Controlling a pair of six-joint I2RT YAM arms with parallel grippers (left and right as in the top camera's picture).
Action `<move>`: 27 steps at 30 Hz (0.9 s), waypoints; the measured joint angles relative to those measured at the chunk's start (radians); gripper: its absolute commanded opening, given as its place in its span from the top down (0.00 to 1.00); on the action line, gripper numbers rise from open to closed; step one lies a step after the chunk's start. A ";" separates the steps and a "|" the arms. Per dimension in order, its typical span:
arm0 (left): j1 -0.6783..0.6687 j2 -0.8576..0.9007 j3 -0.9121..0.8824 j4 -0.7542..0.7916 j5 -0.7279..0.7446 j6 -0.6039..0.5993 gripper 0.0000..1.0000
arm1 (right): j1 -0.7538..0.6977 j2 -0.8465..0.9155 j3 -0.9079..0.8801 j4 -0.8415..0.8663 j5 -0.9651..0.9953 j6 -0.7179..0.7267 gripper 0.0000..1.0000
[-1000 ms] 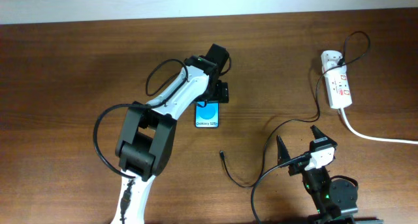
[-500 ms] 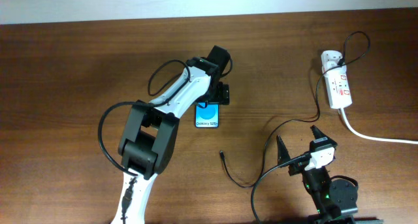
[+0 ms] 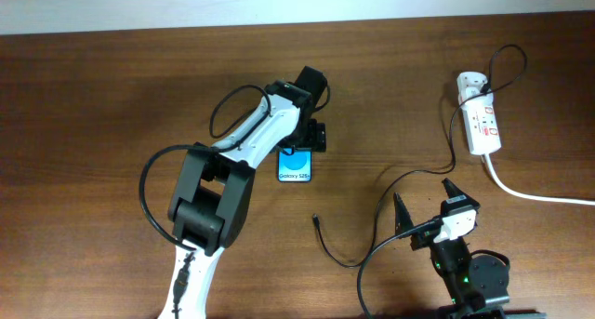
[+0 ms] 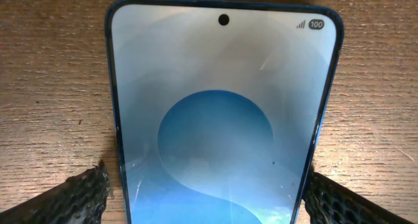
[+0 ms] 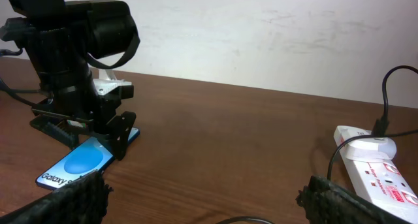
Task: Plug charger to phone and switch on socket
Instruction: 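Close the left gripper on the phone's top end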
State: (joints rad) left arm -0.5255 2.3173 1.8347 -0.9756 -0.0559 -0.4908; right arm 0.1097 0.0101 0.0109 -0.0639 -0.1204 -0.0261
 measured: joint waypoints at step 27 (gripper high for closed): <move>0.000 0.000 0.000 0.001 0.000 0.000 0.04 | 0.000 0.000 0.000 0.000 0.000 0.000 0.02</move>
State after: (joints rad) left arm -0.5255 2.3173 1.8347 -0.9745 -0.0555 -0.4904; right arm 0.1097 0.0101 0.0109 -0.0639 -0.1204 -0.0261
